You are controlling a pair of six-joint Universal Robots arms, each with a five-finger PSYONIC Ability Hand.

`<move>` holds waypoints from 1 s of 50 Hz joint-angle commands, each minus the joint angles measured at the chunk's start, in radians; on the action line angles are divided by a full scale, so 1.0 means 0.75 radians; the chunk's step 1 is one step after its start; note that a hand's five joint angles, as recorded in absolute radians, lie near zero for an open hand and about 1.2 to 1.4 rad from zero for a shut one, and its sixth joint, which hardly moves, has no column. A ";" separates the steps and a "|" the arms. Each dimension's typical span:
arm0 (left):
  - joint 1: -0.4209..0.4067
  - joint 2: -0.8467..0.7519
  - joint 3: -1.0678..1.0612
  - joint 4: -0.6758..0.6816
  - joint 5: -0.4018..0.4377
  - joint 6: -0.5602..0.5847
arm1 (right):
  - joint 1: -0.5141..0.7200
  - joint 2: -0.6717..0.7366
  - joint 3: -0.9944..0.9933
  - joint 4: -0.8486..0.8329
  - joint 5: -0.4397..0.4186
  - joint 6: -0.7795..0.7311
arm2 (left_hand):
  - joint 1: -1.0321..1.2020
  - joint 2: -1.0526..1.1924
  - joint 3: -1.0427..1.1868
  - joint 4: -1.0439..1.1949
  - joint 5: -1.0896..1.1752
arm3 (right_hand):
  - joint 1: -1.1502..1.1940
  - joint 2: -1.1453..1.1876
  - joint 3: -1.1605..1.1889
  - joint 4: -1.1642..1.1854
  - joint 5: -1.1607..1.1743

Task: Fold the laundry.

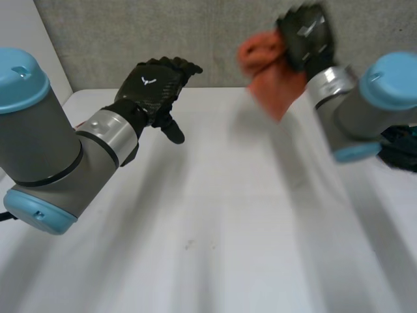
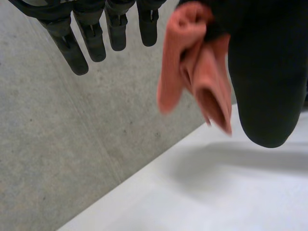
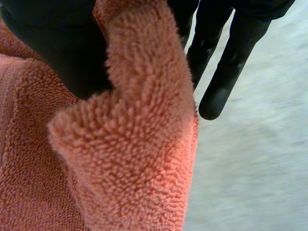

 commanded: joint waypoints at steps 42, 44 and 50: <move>-0.206 -0.043 -0.024 0.001 0.002 -0.032 | -1.107 0.352 0.195 -0.587 -0.738 0.637 | 0.027 0.014 0.006 0.013 -0.005 | 0.546 0.364 0.324 0.267 0.448; -0.229 -0.031 -0.024 -0.001 0.002 -0.032 | -1.105 0.307 0.230 -0.567 -0.730 0.637 | 0.027 0.014 0.006 0.013 -0.005 | -0.200 -0.383 -0.423 -0.480 -0.299; -0.261 0.010 -0.033 -0.005 0.008 -0.032 | -1.107 0.178 0.326 -0.393 -0.679 0.623 | 0.015 0.002 -0.006 0.001 -0.017 | -1.083 -1.265 -1.305 -1.362 -1.181</move>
